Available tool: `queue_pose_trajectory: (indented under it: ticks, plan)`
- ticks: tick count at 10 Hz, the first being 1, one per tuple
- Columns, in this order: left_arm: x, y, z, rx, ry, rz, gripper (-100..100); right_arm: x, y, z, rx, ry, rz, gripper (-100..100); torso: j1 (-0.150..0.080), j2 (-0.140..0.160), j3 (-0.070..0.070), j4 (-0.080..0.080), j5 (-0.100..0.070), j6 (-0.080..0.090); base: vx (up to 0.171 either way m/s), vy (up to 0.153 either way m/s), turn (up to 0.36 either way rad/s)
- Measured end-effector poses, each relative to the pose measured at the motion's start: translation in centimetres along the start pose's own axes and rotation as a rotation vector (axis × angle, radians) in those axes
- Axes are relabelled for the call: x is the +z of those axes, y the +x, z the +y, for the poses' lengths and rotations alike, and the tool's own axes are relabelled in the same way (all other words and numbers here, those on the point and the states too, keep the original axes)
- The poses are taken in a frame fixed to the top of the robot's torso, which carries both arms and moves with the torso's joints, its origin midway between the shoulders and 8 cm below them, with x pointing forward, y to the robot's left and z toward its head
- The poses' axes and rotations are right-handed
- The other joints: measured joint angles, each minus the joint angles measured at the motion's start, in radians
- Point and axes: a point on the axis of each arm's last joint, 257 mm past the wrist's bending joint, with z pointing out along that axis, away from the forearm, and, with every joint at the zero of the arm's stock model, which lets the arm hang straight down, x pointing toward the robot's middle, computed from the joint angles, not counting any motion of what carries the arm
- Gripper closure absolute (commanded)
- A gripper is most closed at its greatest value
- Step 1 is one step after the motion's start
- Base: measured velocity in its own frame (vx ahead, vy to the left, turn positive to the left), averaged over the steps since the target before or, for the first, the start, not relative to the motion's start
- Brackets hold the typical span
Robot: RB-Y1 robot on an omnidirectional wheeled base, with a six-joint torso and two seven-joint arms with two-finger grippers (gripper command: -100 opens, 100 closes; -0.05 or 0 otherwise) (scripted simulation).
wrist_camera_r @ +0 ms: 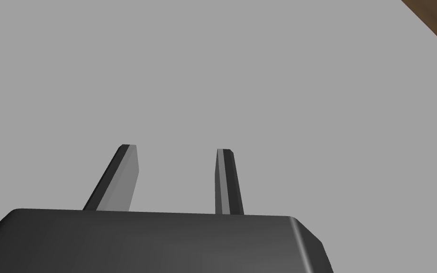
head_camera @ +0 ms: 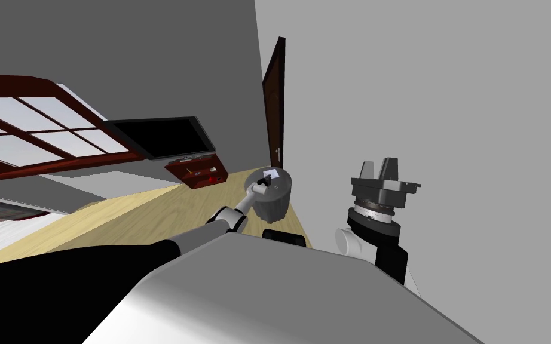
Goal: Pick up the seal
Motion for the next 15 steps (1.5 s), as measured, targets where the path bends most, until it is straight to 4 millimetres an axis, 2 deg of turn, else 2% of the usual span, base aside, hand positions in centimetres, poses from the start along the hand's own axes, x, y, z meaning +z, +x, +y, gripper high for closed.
queue_pose_trajectory:
  ticks: [3,6,9,12,14,15]
  plan:
    - [0.7,-0.1,2.4,-0.026,-0.089,-0.012,-100,0.0,0.0,0.0,0.000,0.000,0.000,0,0.000,-0.001,0.000,0.000,0.000,0.000,0.062,0.004,0.005]
    - [0.8,0.9,5.7,-0.065,-0.201,-0.014,-100,0.0,0.0,0.0,0.000,0.000,0.000,0,0.000,-0.003,-0.002,-0.001,0.000,0.000,0.084,0.007,0.007]
    - [0.8,1.5,7.4,-0.081,-0.251,-0.012,-100,0.0,0.0,0.0,0.000,0.000,0.000,0,0.000,0.002,0.001,0.000,0.000,0.000,0.028,-0.001,0.004]
    - [0.6,3.0,9.6,-0.104,-0.315,0.002,-100,0.0,0.0,0.0,0.000,0.000,0.000,0,0.000,0.000,0.000,0.000,0.000,0.000,0.051,0.001,0.004]
    - [-0.4,5.8,12.1,-0.125,-0.369,0.027,-100,0.0,0.0,0.0,0.000,0.000,0.000,0,-0.001,-0.001,-0.001,0.000,0.000,0.000,0.072,-0.006,0.003]
    - [-0.1,6.8,11.9,-0.134,-0.378,0.040,-100,0.0,0.0,0.0,0.000,0.000,0.000,0,-0.001,-0.001,-0.001,0.000,0.000,0.000,0.024,0.000,-0.006]
